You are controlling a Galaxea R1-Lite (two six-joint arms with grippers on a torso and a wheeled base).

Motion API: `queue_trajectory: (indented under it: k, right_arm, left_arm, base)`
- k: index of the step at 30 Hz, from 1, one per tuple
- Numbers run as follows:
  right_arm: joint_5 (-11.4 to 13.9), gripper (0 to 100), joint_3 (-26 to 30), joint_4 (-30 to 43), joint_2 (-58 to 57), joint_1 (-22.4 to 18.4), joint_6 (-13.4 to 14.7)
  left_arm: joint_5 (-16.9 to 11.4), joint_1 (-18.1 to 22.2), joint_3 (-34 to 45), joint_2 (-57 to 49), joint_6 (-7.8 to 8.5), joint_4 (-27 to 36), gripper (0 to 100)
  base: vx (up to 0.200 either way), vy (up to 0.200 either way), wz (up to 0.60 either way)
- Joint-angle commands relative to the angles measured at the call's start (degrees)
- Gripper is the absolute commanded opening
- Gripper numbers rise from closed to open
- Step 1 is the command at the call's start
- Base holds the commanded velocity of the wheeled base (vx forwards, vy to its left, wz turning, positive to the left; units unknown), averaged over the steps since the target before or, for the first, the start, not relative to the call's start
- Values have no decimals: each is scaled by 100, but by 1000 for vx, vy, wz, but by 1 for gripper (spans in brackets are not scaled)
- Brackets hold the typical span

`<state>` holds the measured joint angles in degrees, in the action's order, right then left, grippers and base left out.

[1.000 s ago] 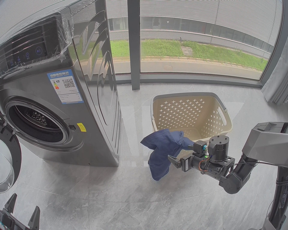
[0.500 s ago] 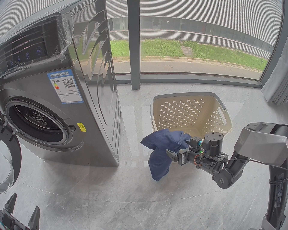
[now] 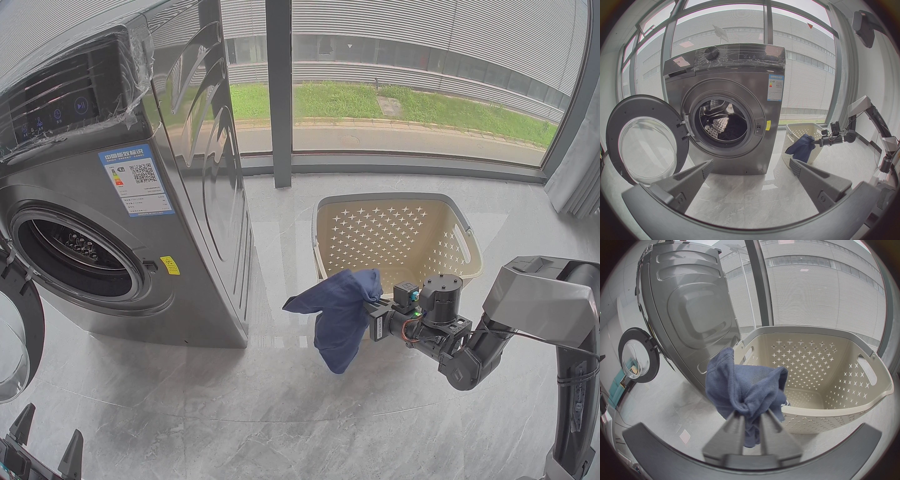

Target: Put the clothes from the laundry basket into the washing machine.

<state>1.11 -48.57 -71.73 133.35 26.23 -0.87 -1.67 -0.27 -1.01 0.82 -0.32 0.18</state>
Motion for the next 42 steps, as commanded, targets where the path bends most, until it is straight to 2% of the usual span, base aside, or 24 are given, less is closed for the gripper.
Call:
queue_trajectory:
  k: [1, 8, 10, 19, 22, 25, 27, 30, 42]
  right_arm:
    - [3, 0, 58, -8, -55, 13, -1]
    - [-14, 0, 594, -17, -653, 154, 7]
    - [-14, 0, 603, -17, -670, 154, 7]
    - [-67, 0, 1649, -184, -2068, 277, 78]
    - [-155, 0, 2185, -430, -2771, 497, 254]
    - [-190, 0, 2308, -447, -2973, 523, 341]
    - [-260, 0, 2528, -447, -3439, 681, 517]
    - [-331, 0, 2519, -377, -3790, 778, 570]
    - [-339, 0, 2387, 19, -4748, 1217, 544]
  left_arm:
    - [0, 0, 92, -82, -3, -1, 100]
    - [-9, 0, 92, -82, -3, -1, 100]
    - [0, 0, 92, -82, -3, -1, 100]
    - [-9, 0, 92, -82, -3, -1, 100]
    - [0, 0, 92, -82, -3, -1, 100]
    - [0, 0, 92, -82, -3, -1, 100]
    - [0, 0, 92, -82, -3, -1, 100]
    - [0, 0, 92, -82, 5, -1, 100]
    - [-9, -8, 92, -82, -3, 8, 100]
  base:
    - [0, 0, 0]
    - [0, 0, 0]
    - [0, 0, 0]
    - [0, 0, 0]
    - [0, 0, 0]
    - [0, 0, 0]
    - [0, 0, 0]
    - [0, 0, 0]
    - [0, 0, 0]
